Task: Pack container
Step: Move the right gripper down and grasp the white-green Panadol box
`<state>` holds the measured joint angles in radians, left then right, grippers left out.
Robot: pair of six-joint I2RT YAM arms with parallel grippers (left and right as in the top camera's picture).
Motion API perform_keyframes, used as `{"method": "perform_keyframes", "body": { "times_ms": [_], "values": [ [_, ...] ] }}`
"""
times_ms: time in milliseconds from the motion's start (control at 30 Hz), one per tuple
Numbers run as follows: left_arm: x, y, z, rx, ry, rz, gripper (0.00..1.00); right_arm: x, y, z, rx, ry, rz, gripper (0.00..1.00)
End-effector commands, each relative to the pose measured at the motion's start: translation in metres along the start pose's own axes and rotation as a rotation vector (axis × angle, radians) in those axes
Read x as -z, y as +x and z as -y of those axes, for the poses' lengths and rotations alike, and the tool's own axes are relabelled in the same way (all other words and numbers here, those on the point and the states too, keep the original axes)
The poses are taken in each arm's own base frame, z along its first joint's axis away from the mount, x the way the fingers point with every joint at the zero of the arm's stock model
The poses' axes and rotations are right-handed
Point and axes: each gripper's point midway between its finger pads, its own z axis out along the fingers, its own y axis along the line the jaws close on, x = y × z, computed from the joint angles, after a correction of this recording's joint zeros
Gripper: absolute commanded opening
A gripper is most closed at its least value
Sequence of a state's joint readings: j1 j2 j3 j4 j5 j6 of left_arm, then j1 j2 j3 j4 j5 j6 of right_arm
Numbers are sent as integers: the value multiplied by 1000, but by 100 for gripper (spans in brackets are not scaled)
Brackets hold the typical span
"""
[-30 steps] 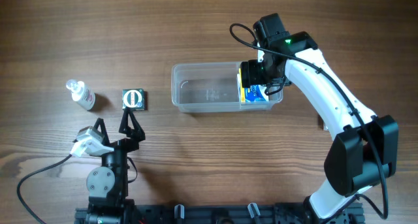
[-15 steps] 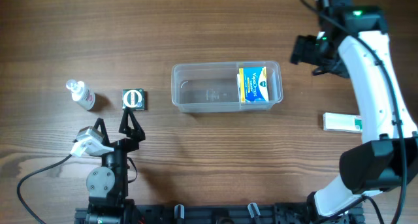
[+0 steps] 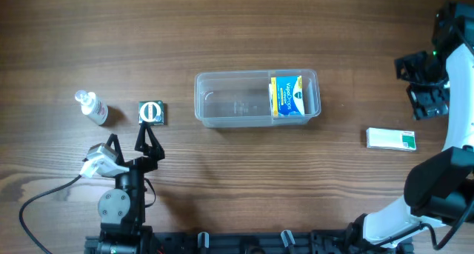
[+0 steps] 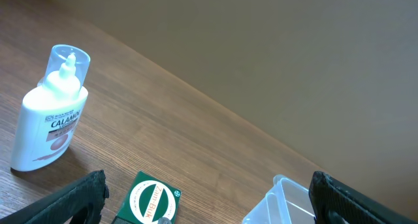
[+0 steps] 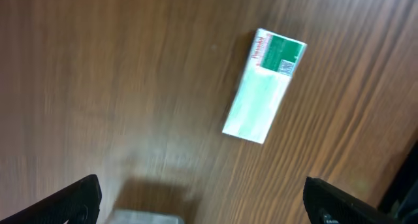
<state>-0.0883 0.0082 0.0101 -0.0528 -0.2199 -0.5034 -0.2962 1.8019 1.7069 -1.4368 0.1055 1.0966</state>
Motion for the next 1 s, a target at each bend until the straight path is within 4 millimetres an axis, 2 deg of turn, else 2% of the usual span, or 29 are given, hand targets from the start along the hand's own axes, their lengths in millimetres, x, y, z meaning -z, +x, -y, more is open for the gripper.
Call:
{"method": "perform_keyframes", "body": {
  "times_ms": [0, 133, 267, 433, 533, 733, 967],
  "values": [
    [0, -1, -3, -4, -12, 8, 100, -14, 4, 15, -262, 58, 9, 100],
    [0, -1, -3, -4, -11, 8, 100, -48, 16, 30, -440, 130, -6, 100],
    [0, -1, -3, -4, -12, 8, 100, -71, 17, 34, -437, 136, 12, 100],
    [0, -1, -3, -4, -11, 8, 100, -71, -5, 47, -412, 178, 156, 100],
    [0, -1, -3, -4, -12, 8, 100, -73, -10, 34, -352, 129, 162, 100],
    [0, -1, -3, -4, -12, 8, 100, -90, -12, 29, -372, 93, 157, 100],
    [0, -1, -3, -4, -11, 8, 100, -110, -2, 49, -363, 152, 122, 100]
  ]
}}
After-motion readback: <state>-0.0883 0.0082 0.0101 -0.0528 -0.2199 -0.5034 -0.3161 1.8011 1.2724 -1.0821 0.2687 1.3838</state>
